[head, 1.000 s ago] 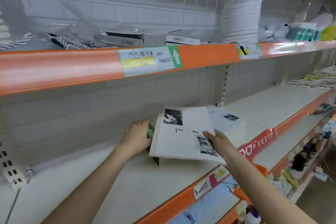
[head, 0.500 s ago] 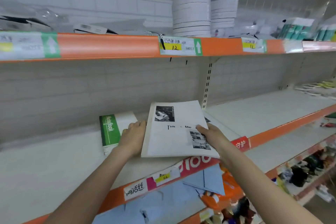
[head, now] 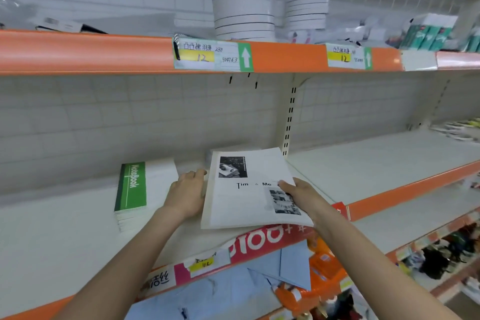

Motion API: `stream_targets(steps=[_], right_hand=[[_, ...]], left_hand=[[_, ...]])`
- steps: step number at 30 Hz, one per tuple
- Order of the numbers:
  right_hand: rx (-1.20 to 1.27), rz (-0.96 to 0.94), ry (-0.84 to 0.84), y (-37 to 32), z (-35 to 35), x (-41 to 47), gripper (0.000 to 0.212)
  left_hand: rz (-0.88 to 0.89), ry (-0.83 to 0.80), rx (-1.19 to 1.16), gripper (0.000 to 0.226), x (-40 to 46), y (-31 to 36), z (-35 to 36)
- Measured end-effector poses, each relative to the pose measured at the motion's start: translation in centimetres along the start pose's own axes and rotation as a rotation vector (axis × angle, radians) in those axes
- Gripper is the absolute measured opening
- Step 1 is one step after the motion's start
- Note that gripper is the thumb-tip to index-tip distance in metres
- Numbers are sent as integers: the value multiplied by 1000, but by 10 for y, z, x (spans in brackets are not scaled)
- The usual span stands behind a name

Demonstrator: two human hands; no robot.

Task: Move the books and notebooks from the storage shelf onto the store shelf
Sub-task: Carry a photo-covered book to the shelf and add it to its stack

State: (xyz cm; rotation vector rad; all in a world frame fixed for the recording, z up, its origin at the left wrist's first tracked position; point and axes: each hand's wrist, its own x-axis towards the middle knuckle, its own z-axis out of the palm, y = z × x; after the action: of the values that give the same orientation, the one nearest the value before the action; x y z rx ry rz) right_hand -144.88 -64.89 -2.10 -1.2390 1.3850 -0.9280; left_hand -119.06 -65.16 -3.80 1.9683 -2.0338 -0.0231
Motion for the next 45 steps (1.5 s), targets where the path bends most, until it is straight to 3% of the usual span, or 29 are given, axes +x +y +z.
stream_targets(steps=[7, 12, 16, 31, 41, 45], right_hand=[[-154, -51, -63, -21, -12, 49, 20], [-151, -29, -93, -24, -11, 80, 32], [-153, -24, -138, -23, -15, 98, 27], [-313, -18, -281, -31, -39, 154, 58], [-249, 13, -329, -27, -31, 178, 69], [-276, -58, -327, -23, -30, 184, 67]], left_hand=[[-62, 39, -16, 51, 30, -2, 3], [-85, 29, 21, 49, 45, -4, 4], [-111, 18, 35, 51, 52, -1, 6], [-333, 30, 47, 45, 48, 38, 31], [-428, 58, 16, 50, 48, 47, 36], [-441, 77, 16, 48, 44, 52, 38]])
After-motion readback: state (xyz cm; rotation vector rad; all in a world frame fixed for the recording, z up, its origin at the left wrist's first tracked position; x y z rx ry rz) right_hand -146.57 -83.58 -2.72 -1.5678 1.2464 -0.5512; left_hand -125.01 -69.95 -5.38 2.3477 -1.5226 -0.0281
